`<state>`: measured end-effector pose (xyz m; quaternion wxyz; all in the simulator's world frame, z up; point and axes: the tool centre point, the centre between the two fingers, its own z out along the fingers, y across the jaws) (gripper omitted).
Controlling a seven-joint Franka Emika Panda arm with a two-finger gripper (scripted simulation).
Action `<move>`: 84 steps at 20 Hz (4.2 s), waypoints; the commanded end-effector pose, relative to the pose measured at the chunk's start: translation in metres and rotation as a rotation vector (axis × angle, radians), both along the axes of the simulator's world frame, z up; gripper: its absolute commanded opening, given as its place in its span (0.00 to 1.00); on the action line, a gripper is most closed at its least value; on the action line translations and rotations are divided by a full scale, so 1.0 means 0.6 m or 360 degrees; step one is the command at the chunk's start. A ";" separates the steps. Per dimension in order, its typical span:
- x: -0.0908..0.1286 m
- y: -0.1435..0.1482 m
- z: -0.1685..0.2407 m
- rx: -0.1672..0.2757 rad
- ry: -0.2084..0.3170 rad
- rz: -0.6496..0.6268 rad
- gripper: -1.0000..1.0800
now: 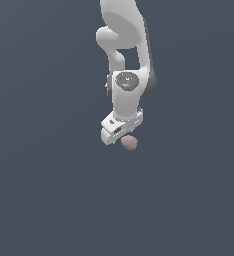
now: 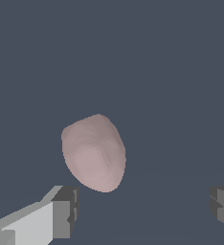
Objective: Pick up the object and move it to a goal position.
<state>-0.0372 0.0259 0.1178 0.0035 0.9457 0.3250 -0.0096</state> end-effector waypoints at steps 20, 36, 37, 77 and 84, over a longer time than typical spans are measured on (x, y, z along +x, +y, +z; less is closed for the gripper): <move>-0.026 0.057 -0.015 0.0025 -0.0021 0.0654 0.96; -0.028 0.058 -0.091 0.0026 -0.0020 0.0656 0.96; -0.027 0.058 -0.094 0.0026 -0.0020 0.0656 0.96; -0.027 -0.114 0.168 0.0029 -0.0022 0.0658 0.00; -0.024 -0.154 0.227 0.0028 -0.0022 0.0657 0.00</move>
